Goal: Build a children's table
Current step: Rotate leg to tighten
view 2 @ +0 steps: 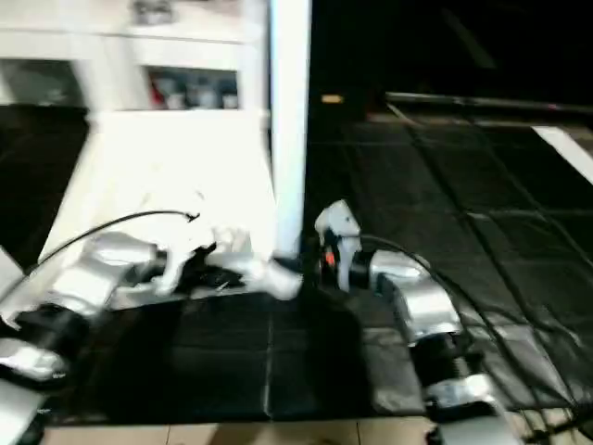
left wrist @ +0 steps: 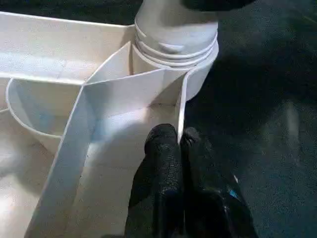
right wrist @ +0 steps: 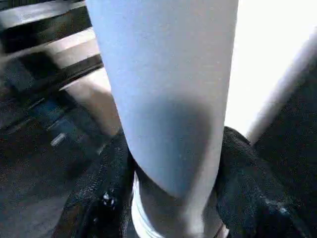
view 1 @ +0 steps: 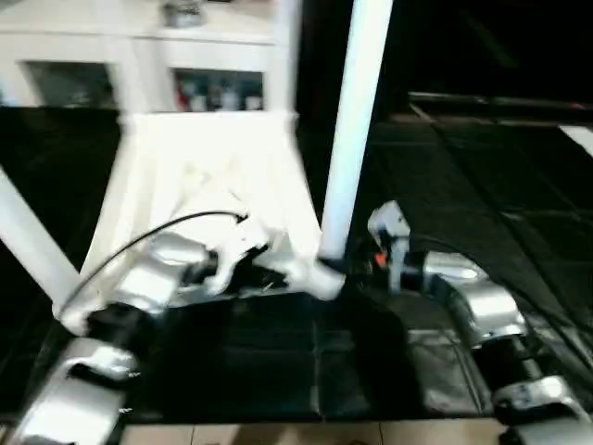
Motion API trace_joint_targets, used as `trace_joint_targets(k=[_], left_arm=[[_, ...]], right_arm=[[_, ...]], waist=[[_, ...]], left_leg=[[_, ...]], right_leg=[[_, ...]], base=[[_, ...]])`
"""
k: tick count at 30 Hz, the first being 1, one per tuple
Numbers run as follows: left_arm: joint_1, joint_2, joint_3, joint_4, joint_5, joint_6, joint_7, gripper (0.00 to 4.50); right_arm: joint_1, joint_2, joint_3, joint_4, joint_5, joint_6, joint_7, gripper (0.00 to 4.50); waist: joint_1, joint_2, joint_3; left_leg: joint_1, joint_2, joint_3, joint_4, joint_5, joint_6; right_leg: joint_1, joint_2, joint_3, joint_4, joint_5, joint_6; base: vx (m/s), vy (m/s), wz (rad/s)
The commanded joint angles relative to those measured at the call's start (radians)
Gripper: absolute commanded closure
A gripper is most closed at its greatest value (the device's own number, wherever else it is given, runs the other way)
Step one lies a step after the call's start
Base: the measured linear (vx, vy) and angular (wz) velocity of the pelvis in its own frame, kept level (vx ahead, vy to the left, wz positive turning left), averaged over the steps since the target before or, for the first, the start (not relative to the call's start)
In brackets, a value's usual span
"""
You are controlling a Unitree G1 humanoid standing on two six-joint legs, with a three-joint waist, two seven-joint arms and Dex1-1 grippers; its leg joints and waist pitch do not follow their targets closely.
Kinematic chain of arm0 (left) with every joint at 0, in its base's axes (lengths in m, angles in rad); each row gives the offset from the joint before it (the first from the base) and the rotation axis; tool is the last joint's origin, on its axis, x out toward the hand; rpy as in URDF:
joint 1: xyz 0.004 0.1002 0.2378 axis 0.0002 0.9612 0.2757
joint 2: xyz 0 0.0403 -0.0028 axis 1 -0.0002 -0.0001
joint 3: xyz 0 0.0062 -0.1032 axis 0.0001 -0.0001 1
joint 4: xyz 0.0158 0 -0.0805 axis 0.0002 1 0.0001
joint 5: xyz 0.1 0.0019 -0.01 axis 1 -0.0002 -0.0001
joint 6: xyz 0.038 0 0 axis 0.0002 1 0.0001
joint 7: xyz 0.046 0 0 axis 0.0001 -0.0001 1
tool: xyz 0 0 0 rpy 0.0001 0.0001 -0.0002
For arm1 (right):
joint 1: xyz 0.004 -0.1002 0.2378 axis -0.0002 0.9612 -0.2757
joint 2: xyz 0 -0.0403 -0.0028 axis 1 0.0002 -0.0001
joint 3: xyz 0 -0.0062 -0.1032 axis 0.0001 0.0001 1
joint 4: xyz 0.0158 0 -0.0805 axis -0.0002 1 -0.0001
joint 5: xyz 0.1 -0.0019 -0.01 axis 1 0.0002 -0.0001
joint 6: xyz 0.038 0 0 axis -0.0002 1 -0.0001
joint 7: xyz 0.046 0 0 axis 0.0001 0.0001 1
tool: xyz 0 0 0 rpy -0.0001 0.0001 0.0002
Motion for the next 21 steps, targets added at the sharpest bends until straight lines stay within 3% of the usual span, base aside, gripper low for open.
trace_joint_targets(k=[1,6,8,12,16,21], left_arm=[[-0.062,-0.076,0.041,-0.043,-0.047,0.018,0.076,4.5],[-0.127,-0.162,0.078,0.023,-0.019,0.054,0.273,4.5],[-0.133,-0.167,0.073,0.03,-0.01,0.053,0.286,4.5],[-0.12,-0.153,0.057,0.018,0.003,0.04,0.264,4.5],[-0.097,-0.112,0.051,-0.002,0.003,0.027,0.2,4.5],[-0.074,-0.053,0.026,-0.003,-0.005,-0.048,0.073,4.5]], right_arm=[[0.001,0.078,0.058,-0.002,-0.009,0.055,-0.062,2.5],[-0.055,0.186,0.056,0.064,-0.061,0.045,-0.246,2.5],[-0.065,0.202,0.059,0.073,-0.067,0.031,-0.26,1.96],[-0.064,0.22,0.056,0.053,-0.059,0.027,-0.259,1.73],[-0.027,0.179,0.04,0.0,-0.048,0.022,-0.208,1.33],[0.011,0.075,0.034,-0.05,-0.019,0.011,-0.069,0.99]], waist=[[0.006,0.005,-0.065],[-0.001,0.009,-0.067],[0.002,0.01,-0.069],[0.002,0.011,-0.07],[0.004,0.007,-0.067],[0.009,0.011,-0.068]], left_leg=[[-0.006,-0.012,0.009,-0.067,-0.227,-0.008],[-0.007,-0.014,0.011,-0.065,-0.201,0.0],[-0.005,-0.013,0.011,-0.064,-0.201,0.004],[-0.006,-0.012,0.012,-0.064,-0.177,0.023],[-0.004,-0.011,0.013,-0.066,-0.197,0.027],[-0.001,-0.008,0.012,-0.066,-0.2,0.04]], right_leg=[[0.059,-0.041,0.032,-0.085,-0.337,-0.158],[0.06,-0.038,0.034,-0.079,-0.25,-0.187],[0.062,-0.04,0.034,-0.079,-0.239,-0.191],[0.067,-0.038,0.035,-0.073,-0.165,-0.211],[0.067,-0.039,0.035,-0.078,-0.194,-0.207],[0.067,-0.039,0.037,-0.073,-0.156,-0.223]], base=[[0.0,0.0,0.0],[0.0,0.0,0.0],[0.0,0.0,0.0],[0.0,0.0,0.0],[0.0,0.0,0.0],[0.0,0.0,0.0]])
